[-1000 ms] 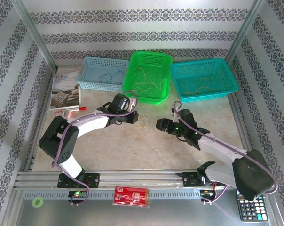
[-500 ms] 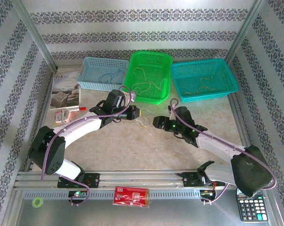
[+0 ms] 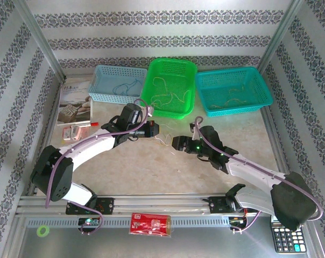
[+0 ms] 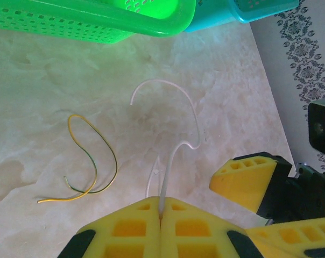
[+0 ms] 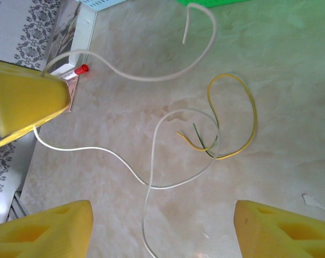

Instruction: Untangle the cables

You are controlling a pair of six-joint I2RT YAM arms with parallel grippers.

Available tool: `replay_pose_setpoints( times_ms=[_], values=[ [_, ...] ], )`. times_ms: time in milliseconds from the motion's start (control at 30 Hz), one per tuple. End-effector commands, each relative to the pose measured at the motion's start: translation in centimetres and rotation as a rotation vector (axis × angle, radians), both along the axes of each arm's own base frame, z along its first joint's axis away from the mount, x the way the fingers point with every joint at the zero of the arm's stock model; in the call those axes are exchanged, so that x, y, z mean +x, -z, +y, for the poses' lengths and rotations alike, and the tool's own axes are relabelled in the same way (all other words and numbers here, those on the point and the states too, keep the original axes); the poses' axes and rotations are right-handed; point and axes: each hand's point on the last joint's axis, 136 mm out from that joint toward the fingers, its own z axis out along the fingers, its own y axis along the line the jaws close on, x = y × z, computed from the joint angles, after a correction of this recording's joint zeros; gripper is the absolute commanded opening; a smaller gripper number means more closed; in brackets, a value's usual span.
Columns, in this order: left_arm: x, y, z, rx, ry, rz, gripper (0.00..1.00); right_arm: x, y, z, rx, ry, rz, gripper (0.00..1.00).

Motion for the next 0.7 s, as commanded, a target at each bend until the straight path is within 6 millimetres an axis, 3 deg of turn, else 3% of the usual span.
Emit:
replay_pose_setpoints(
  times_ms=[0,367,467,567,667],
  values=[
    [0.1,-2.2,-0.8,-0.052,0.013,-0.048,0.00,-0.5,0.4,1.1,-0.014,-0.058,-0.009,0.70],
    [0.0,-3.6,-1.1,-0.081,0.019,-0.063,0.00,-1.0,2.0,4.7,-0.024,-0.192,0.031,0.67],
    [0.0,-3.9,-1.1,-0.084,0.023,-0.069,0.00,-1.0,2.5,5.3,-0.021,-0.209,0.044,0.61],
    [0.1,-4.0,-1.0,-0.078,0.020,-0.073,0.00,-1.0,2.8,5.3,-0.023,-0.212,0.050,0.38],
    [0.2,-3.8,-0.8,-0.069,0.012,-0.076,0.00,-1.2,2.9,4.8,-0.023,-0.208,0.052,0.02]
  ],
)
